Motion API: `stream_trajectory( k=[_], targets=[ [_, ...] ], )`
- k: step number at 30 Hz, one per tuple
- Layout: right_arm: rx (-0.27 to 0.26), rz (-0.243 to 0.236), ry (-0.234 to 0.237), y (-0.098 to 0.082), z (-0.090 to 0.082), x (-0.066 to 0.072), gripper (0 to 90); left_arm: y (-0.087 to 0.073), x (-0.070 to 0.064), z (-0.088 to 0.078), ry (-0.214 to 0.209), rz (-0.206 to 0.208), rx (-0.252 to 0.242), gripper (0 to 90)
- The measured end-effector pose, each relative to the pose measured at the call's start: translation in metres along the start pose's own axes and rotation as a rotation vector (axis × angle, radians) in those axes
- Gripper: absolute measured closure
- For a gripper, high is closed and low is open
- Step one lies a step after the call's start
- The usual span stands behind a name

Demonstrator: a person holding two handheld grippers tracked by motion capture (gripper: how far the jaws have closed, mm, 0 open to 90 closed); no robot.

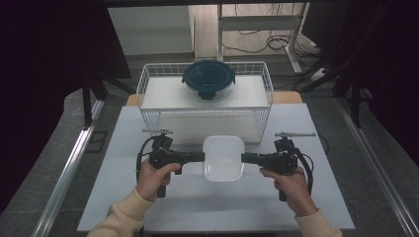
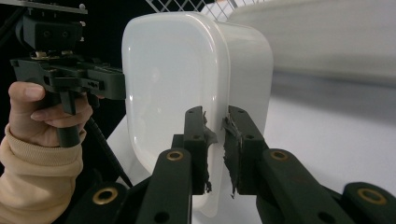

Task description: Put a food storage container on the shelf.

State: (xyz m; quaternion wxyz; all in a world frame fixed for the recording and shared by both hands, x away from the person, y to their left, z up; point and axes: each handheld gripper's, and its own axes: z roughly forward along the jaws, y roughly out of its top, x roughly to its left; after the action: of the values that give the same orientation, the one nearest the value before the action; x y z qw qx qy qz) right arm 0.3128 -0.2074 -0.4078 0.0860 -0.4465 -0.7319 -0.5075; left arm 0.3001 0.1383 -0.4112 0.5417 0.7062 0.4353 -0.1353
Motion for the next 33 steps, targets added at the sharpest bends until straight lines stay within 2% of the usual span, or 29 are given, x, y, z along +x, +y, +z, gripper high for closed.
stream_trajectory(
  k=[4,9,17,32,33],
  targets=[
    [-0.008,-0.015,0.001,0.011,-0.003,0.006,78.6,0.01,-0.006,-0.005,0.005,0.019,-0.012,81.7],
    [-0.029,-0.053,-0.002,0.034,-0.01,0.02,78.6,0.029,-0.016,-0.016,0.009,0.05,-0.037,81.7],
    [-0.041,-0.09,-0.007,0.059,-0.013,0.033,78.6,0.05,-0.026,-0.029,0.023,0.077,-0.055,81.6],
    [-0.065,-0.134,-0.001,0.093,-0.017,0.053,78.8,0.081,-0.038,-0.049,0.035,0.106,-0.08,81.4],
    [-0.067,-0.14,0.0,0.099,-0.019,0.057,78.8,0.087,-0.04,-0.052,0.033,0.103,-0.084,81.3]
  ],
)
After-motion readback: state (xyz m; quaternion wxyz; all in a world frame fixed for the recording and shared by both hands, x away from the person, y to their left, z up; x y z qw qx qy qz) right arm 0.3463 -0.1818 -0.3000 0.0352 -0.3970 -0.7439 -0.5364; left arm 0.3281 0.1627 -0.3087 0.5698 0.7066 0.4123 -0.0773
